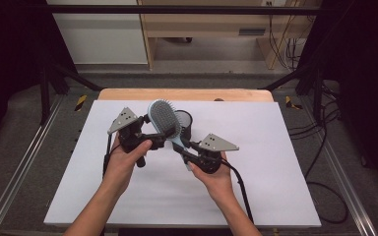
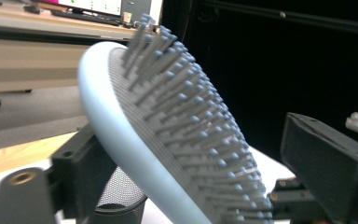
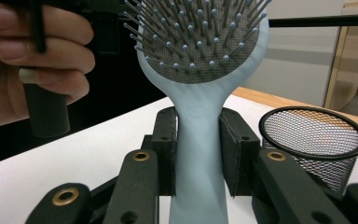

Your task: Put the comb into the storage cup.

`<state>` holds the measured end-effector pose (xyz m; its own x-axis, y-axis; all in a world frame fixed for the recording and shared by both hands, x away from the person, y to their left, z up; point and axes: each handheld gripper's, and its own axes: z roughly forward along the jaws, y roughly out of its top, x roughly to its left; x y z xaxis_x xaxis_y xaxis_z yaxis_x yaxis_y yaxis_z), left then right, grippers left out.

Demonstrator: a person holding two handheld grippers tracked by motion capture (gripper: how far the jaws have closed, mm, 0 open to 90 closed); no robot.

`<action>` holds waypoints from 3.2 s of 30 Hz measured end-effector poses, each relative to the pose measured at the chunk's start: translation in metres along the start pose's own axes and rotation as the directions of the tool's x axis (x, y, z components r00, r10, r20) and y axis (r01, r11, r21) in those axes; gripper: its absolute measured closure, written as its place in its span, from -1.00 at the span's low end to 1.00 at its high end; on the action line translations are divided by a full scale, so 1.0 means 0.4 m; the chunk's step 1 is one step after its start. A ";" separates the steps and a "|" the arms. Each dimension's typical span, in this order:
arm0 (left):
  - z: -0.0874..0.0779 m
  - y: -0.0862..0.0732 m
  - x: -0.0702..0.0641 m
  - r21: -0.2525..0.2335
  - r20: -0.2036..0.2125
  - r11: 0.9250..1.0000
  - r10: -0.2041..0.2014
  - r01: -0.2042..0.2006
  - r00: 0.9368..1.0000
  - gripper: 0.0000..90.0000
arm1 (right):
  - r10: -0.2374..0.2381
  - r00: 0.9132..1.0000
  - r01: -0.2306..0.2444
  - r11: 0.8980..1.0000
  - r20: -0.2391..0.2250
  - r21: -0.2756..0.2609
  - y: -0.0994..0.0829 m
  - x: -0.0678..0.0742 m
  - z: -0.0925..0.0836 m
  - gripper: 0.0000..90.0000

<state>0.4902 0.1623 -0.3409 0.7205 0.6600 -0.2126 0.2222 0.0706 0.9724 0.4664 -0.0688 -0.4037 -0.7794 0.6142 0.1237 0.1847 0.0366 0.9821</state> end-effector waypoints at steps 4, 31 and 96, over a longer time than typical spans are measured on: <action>0.000 -0.004 0.015 -0.016 0.005 0.998 -0.068 0.068 0.998 -0.47 | 0.007 1.000 -0.007 1.000 0.003 0.010 -0.004 0.005 0.010 0.55; 0.009 -0.014 0.004 -0.006 0.020 0.993 -0.115 0.115 0.993 0.14 | 0.005 1.000 -0.008 0.991 0.026 0.133 -0.013 0.008 0.034 0.55; 0.037 0.119 -0.015 -0.144 -0.074 0.989 -0.044 0.033 0.996 0.17 | 0.018 0.897 -0.079 0.989 0.442 0.121 -0.158 -0.228 -0.393 -0.86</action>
<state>0.5059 0.1506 -0.2948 0.6596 0.7097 -0.2473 0.1487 0.1993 0.9686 0.4317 -0.2511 -0.4549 -0.4309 0.9001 0.0653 0.3169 0.0831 0.9448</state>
